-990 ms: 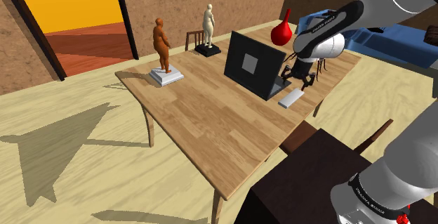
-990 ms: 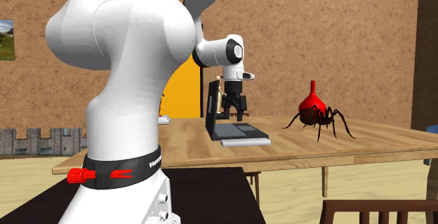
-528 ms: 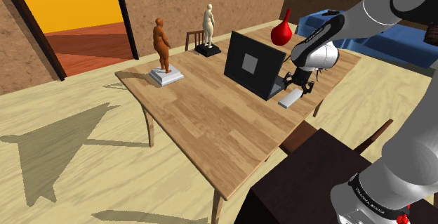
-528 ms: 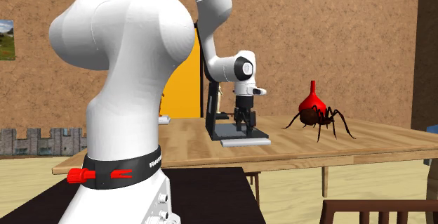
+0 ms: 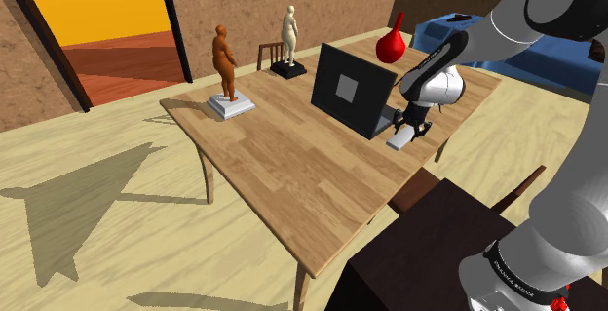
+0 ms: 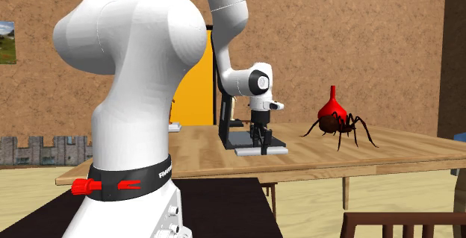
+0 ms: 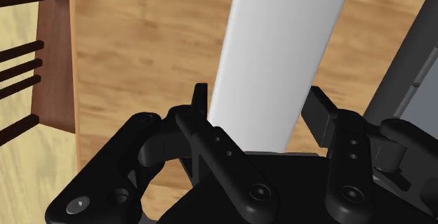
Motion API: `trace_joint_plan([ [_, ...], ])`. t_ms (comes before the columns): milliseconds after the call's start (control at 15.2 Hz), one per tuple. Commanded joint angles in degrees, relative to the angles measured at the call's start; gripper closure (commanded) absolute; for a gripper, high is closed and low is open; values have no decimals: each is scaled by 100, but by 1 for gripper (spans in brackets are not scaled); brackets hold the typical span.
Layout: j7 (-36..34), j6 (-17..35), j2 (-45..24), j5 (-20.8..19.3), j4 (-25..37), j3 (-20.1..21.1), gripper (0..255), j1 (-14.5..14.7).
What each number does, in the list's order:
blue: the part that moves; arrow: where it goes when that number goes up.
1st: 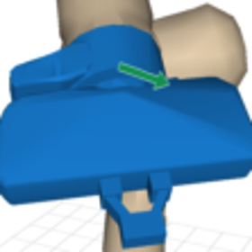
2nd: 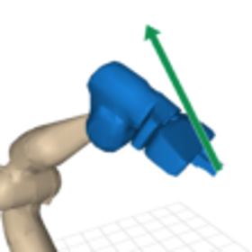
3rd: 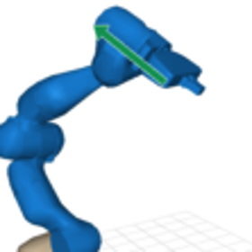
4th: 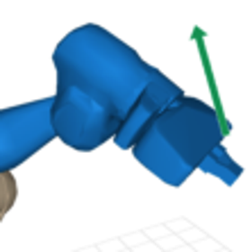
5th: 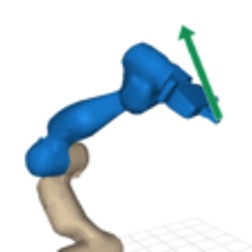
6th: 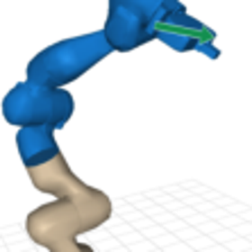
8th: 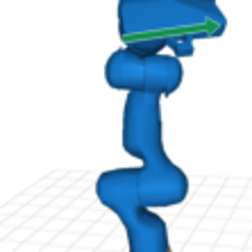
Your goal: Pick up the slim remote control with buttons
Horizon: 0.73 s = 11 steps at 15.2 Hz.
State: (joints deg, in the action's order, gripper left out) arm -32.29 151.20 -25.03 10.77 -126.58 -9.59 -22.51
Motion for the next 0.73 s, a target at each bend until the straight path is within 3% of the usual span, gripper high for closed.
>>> trace_joint_plan([
  [0, 5, 14, -11, 5, -4, 3, 255, -4],
  [660, -30, -108, 118, -44, -10, -36, 255, 22],
])
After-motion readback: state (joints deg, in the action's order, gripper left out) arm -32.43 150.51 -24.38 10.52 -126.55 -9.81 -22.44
